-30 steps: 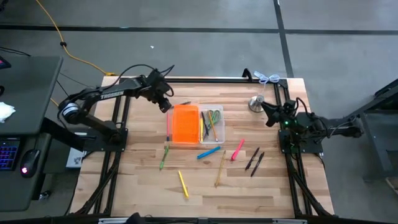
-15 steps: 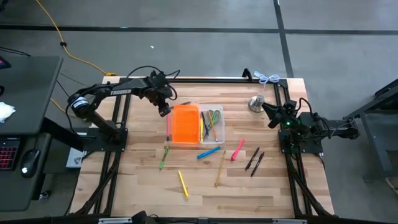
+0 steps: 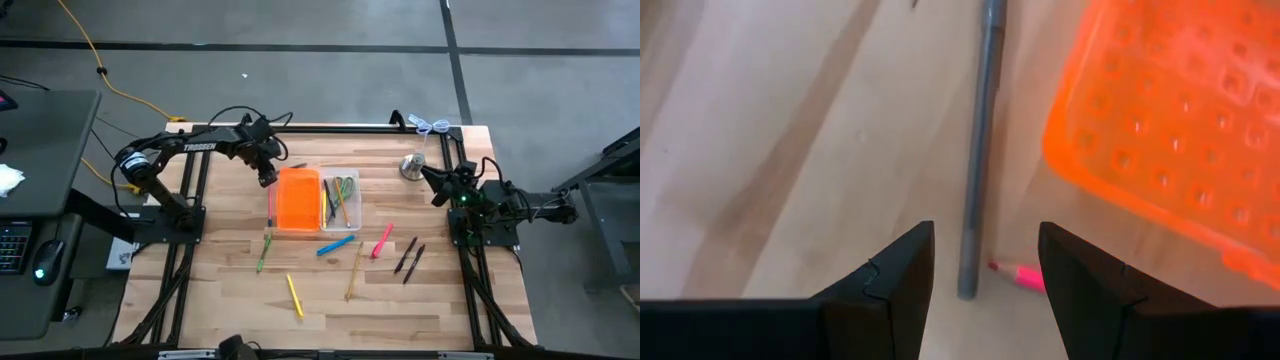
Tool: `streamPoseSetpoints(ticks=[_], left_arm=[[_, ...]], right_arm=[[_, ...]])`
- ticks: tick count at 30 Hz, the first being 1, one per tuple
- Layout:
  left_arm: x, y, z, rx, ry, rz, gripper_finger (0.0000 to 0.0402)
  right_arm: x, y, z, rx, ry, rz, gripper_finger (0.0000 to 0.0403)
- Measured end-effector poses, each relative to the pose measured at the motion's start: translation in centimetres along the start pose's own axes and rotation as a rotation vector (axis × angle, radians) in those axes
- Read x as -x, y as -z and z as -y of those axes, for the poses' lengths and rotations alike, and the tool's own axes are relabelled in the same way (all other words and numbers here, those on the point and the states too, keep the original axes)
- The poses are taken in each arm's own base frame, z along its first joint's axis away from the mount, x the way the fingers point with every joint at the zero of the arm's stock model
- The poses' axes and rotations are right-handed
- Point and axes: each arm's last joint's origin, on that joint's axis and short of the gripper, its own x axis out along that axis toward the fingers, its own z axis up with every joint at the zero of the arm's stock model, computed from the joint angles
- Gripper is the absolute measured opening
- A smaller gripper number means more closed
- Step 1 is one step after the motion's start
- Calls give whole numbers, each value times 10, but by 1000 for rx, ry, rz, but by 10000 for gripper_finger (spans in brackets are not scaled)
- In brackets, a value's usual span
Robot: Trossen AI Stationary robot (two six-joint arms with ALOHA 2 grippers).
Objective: Pick & place school supplies into a supply box
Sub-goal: Put the gray pen into the supply box
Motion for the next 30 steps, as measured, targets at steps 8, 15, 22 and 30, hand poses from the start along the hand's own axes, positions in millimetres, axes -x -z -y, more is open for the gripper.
streamPoseSetpoints(ticks=[8,15,22,30], left_arm=[[0,-1,-1,-13,-23,11,209],[0,-2,-1,-11,-24,16,209],[-1,-3,-2,-12,-26,26,209],[-22,3,-4,19,-4,-50,209]], right_arm=[[0,-2,-2,-20,-13,18,71],[0,-4,-2,-29,3,44,71],[0,-4,-1,-30,10,49,71],[0,-4,-2,-31,2,43,71]])
